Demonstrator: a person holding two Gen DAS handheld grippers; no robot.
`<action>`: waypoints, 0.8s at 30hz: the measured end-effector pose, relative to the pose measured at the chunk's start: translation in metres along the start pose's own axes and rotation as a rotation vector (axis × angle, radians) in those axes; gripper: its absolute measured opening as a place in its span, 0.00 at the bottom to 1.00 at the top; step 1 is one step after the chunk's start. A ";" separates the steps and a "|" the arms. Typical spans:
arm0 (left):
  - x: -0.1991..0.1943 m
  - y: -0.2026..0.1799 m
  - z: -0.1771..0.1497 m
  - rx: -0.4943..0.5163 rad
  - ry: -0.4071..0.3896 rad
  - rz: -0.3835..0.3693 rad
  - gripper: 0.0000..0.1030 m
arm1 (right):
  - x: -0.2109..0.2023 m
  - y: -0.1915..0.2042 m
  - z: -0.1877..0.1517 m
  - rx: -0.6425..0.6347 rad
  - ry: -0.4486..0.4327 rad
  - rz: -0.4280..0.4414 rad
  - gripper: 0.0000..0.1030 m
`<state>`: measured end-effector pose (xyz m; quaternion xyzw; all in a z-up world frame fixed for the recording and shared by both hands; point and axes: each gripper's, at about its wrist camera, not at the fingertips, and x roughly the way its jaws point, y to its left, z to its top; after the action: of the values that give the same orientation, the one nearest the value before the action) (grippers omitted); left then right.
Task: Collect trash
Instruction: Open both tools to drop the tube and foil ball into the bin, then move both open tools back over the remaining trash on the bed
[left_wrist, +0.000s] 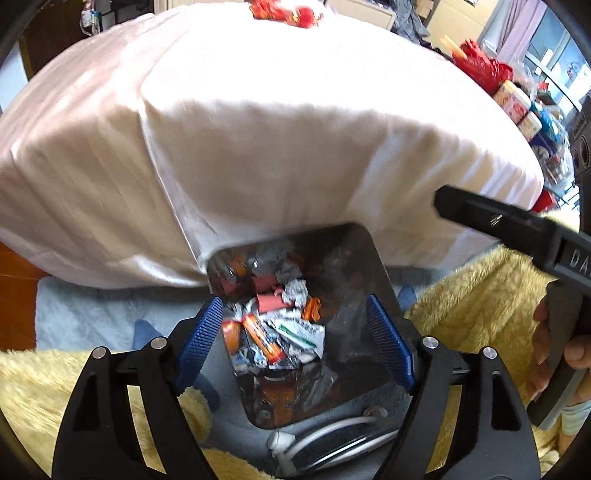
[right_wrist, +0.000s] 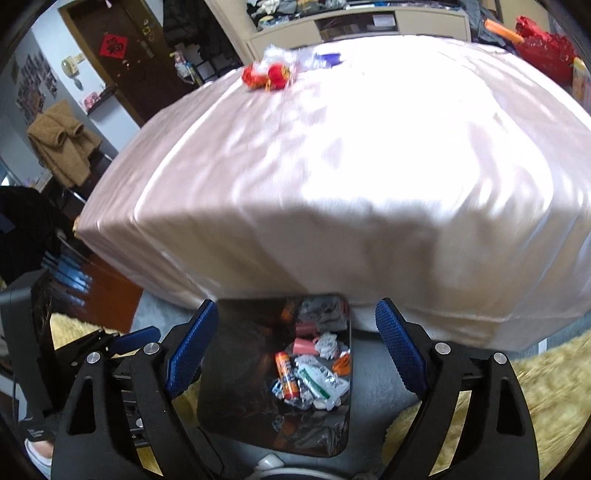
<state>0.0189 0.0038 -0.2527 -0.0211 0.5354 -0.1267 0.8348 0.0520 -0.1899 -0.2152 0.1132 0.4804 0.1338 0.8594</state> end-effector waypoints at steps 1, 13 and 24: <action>-0.004 0.002 0.006 -0.001 -0.014 0.006 0.74 | -0.005 0.000 0.008 -0.001 -0.019 -0.004 0.85; -0.038 0.029 0.102 -0.002 -0.153 0.054 0.75 | -0.017 -0.007 0.113 -0.052 -0.159 -0.067 0.85; -0.015 0.033 0.186 0.008 -0.168 0.065 0.80 | 0.035 -0.010 0.176 -0.083 -0.113 -0.057 0.71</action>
<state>0.1865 0.0210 -0.1656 -0.0109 0.4633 -0.0994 0.8805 0.2216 -0.1989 -0.1554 0.0713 0.4281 0.1223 0.8926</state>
